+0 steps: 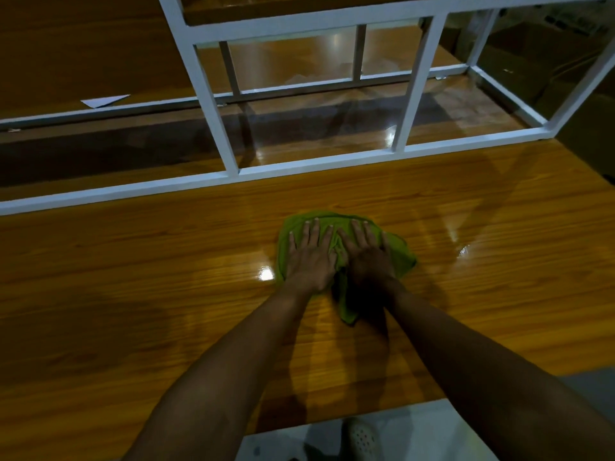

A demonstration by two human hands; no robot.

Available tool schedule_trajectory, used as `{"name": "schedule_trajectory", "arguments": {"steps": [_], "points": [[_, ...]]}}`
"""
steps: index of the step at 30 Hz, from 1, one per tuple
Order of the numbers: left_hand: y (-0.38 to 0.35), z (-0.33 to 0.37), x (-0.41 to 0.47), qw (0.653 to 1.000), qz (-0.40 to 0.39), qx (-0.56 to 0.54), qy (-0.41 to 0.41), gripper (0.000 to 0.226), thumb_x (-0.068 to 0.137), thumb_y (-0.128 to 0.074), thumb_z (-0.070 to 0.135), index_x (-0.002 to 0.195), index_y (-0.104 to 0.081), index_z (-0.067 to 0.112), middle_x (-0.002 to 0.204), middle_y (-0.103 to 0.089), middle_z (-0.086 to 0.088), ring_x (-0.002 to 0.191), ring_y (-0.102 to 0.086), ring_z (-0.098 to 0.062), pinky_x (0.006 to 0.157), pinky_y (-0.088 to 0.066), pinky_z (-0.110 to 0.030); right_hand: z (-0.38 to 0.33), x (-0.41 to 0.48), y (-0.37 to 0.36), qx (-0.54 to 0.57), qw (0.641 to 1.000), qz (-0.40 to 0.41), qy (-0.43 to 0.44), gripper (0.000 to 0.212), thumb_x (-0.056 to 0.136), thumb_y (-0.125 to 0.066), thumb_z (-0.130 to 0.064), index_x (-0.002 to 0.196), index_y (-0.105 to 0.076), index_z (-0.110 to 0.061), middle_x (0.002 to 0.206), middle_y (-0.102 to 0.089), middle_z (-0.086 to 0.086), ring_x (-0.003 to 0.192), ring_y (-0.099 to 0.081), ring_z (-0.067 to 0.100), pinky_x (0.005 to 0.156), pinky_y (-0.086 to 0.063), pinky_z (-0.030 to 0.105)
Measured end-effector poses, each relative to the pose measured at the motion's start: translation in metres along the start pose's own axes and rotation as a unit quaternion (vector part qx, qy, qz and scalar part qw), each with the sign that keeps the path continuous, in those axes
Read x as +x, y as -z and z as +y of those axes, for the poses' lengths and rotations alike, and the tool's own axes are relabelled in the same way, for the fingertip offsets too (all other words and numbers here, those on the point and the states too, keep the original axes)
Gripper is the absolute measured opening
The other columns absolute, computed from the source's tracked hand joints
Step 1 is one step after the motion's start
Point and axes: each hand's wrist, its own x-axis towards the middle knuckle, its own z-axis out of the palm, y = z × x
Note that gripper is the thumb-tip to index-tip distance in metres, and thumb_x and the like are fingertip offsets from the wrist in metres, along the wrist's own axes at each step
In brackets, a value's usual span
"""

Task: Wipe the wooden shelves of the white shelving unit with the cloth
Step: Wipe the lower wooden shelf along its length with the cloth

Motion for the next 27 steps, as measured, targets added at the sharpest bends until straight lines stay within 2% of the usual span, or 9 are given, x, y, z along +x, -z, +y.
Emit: {"name": "schedule_trajectory", "arguments": {"steps": [4, 7, 13, 17, 23, 27], "points": [[0.0, -0.008, -0.001, 1.0, 0.004, 0.003, 0.001, 0.057, 0.104, -0.017, 0.041, 0.157, -0.002, 0.027, 0.165, 0.009, -0.003, 0.15, 0.013, -0.021, 0.12, 0.008, -0.051, -0.018, 0.005, 0.0, 0.015, 0.999, -0.003, -0.032, 0.06, 0.103, -0.017, -0.054, 0.157, 0.002, -0.036, 0.165, 0.01, 0.006, 0.151, 0.01, 0.029, 0.118, 0.004, 0.058], [0.0, -0.019, -0.011, 1.0, 0.012, -0.003, 0.01, 0.057, 0.104, -0.018, 0.042, 0.157, -0.003, 0.028, 0.165, 0.007, -0.002, 0.151, 0.011, -0.021, 0.12, 0.008, -0.05, -0.035, -0.005, 0.002, 0.018, 0.999, -0.012, -0.03, 0.065, 0.098, -0.008, -0.06, 0.156, 0.006, -0.035, 0.164, 0.017, 0.006, 0.151, 0.015, 0.029, 0.117, 0.009, 0.058], [-0.005, -0.049, -0.049, 1.0, 0.019, 0.014, 0.016, 0.059, 0.103, -0.018, 0.046, 0.157, -0.003, 0.028, 0.165, 0.005, -0.003, 0.151, 0.01, -0.021, 0.12, 0.005, -0.052, -0.072, -0.028, -0.004, 0.034, 0.999, 0.0, -0.009, 0.056, 0.103, -0.009, -0.049, 0.156, 0.003, -0.036, 0.165, 0.012, 0.003, 0.151, 0.014, 0.026, 0.118, 0.008, 0.058], [-0.011, -0.06, -0.077, 0.999, 0.021, 0.032, 0.013, 0.062, 0.102, -0.018, 0.049, 0.157, -0.002, 0.026, 0.165, 0.005, -0.006, 0.151, 0.009, -0.023, 0.12, 0.003, -0.054, -0.081, -0.054, -0.013, 0.036, 0.998, 0.043, 0.023, 0.057, 0.102, -0.015, -0.048, 0.157, -0.012, -0.034, 0.166, -0.003, 0.006, 0.152, 0.0, 0.029, 0.118, 0.001, 0.059], [-0.02, -0.032, -0.104, 0.999, 0.026, 0.016, 0.014, 0.066, 0.1, -0.019, 0.052, 0.157, -0.001, 0.024, 0.165, 0.006, -0.009, 0.151, 0.01, -0.027, 0.119, 0.003, -0.057, -0.064, -0.094, -0.014, 0.039, 0.998, 0.005, 0.044, 0.058, 0.104, -0.025, -0.043, 0.158, -0.007, -0.031, 0.166, 0.009, 0.002, 0.151, 0.013, 0.025, 0.118, 0.004, 0.055], [-0.02, -0.009, -0.098, 1.0, 0.011, 0.002, -0.014, 0.065, 0.101, -0.022, 0.051, 0.157, -0.003, 0.024, 0.165, 0.007, -0.009, 0.151, 0.011, -0.028, 0.119, 0.004, -0.057, -0.038, -0.103, -0.019, 0.036, 0.998, 0.036, 0.033, 0.068, 0.095, -0.003, -0.055, 0.156, -0.018, -0.029, 0.166, -0.005, 0.005, 0.152, 0.002, 0.028, 0.117, 0.0, 0.056]]}}
